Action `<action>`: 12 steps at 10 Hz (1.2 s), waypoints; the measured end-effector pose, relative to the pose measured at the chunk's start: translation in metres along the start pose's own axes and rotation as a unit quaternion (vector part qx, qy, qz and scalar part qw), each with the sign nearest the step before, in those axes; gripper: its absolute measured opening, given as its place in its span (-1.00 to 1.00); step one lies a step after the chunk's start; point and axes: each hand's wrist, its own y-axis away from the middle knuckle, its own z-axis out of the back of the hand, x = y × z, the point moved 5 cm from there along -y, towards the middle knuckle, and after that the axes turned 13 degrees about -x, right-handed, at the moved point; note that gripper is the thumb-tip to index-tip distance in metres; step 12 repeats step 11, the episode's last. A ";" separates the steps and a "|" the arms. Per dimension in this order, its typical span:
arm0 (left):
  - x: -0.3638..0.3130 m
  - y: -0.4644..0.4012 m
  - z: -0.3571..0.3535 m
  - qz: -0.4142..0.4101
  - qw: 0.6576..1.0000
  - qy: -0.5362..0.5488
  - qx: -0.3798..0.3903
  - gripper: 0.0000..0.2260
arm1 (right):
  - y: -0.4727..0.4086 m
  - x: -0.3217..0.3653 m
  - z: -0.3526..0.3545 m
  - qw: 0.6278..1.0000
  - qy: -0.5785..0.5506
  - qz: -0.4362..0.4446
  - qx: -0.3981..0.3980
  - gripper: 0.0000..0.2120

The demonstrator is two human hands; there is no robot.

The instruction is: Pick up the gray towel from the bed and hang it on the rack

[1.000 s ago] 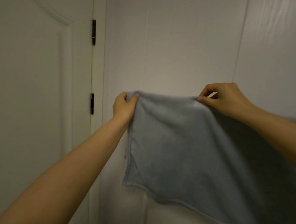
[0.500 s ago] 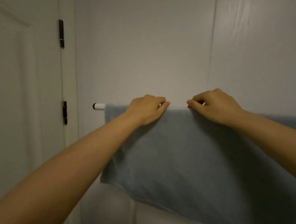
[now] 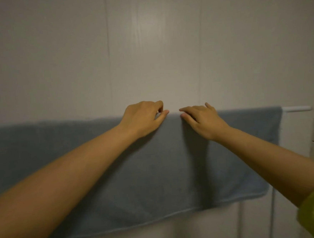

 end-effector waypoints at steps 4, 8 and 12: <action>-0.147 -0.075 -0.103 -0.022 0.998 0.049 0.014 -0.78 | 0.055 -0.261 0.057 0.979 0.046 -0.196 -0.018 -0.52; -0.134 -0.089 -0.127 0.104 0.983 -0.088 0.124 -0.42 | 0.015 -0.335 0.067 0.980 0.122 -0.145 -0.051 -0.71; -0.160 -0.076 -0.093 0.069 0.997 -0.027 0.012 -0.74 | 0.027 -0.290 0.064 0.987 0.005 -0.105 -0.120 -0.64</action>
